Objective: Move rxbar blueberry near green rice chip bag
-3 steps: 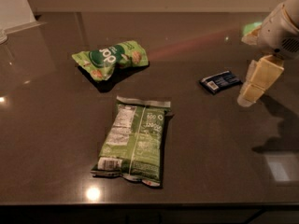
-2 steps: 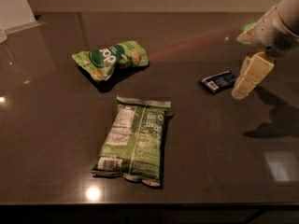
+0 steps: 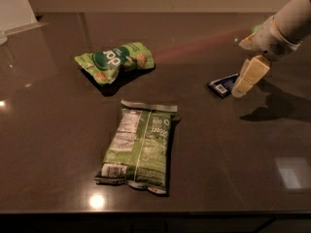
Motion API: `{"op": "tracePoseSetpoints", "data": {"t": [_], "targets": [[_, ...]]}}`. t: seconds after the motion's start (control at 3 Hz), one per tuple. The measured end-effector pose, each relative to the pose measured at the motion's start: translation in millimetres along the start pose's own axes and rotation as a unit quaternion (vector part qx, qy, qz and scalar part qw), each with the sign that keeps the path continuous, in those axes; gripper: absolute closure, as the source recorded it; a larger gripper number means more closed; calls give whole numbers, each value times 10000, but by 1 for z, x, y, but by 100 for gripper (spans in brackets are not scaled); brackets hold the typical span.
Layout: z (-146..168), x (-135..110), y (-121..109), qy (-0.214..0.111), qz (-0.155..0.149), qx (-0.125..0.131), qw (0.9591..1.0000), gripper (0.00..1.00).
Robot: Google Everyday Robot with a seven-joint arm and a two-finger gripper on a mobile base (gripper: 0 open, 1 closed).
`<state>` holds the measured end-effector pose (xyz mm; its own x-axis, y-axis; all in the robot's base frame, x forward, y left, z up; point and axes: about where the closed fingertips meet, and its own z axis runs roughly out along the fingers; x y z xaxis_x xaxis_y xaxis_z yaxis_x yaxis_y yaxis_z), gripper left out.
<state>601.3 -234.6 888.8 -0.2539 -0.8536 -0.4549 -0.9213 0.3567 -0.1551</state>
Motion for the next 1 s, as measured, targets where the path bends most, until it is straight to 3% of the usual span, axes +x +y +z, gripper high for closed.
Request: {"op": "tracePoseSetpoints", "data": {"t": [1.0], "targets": [[51,22,-11,-87,-97,-213,9997,0]]}}
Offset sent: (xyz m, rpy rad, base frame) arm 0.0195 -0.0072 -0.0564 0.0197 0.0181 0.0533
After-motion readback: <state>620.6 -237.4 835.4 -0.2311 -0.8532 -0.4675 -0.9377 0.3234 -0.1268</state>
